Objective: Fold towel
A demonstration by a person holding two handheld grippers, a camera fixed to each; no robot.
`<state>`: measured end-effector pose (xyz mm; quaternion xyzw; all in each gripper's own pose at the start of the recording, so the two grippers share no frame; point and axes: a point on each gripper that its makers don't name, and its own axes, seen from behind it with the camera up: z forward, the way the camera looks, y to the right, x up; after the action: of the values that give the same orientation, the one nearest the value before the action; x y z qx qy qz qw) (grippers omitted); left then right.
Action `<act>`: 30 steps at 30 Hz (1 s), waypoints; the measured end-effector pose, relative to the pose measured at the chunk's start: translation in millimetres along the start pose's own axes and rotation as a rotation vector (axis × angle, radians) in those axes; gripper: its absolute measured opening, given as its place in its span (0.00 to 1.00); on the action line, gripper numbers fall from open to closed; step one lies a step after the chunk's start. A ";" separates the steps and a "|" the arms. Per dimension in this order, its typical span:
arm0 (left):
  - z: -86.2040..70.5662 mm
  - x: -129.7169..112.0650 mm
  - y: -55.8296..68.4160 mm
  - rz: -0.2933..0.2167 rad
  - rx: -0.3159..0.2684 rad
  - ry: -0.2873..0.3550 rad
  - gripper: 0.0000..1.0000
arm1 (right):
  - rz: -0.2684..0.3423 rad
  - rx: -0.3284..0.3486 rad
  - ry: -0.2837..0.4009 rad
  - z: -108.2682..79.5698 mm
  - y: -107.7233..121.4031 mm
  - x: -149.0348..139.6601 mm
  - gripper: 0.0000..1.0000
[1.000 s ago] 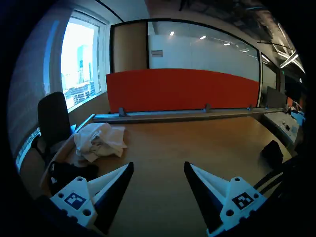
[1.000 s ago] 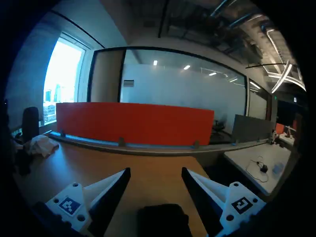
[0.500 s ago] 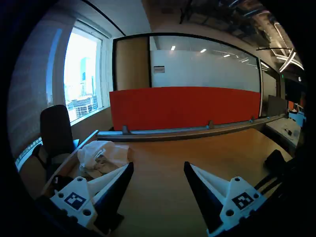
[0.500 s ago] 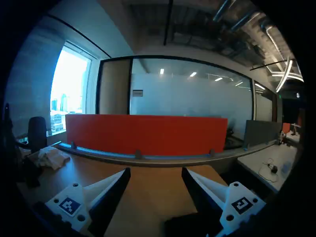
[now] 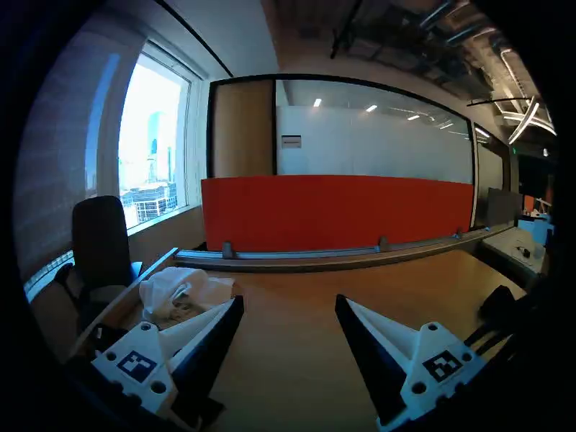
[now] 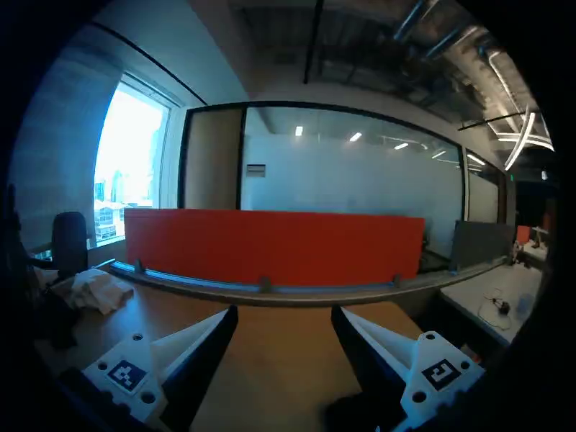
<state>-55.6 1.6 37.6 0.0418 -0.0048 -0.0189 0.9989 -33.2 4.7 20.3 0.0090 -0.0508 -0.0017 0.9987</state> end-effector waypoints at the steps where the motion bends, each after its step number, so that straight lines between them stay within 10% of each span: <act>1: -0.5 0.5 -2.0 -0.002 0.004 0.004 0.94 | -0.002 0.000 -0.001 0.2 -0.7 0.3 1.00; 15: -0.4 4.1 -15.6 0.003 0.028 0.082 0.94 | 0.008 -0.011 0.007 1.0 -7.3 3.9 1.00; 30: -2.5 -43.6 -21.4 -0.008 0.050 0.128 0.94 | 0.028 -0.026 0.014 -11.4 -8.2 -10.2 1.00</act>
<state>-99.9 -17.8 33.0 0.0680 0.0587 -0.0200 0.9958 -42.2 -3.2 7.7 -0.0045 -0.0437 0.0117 0.9990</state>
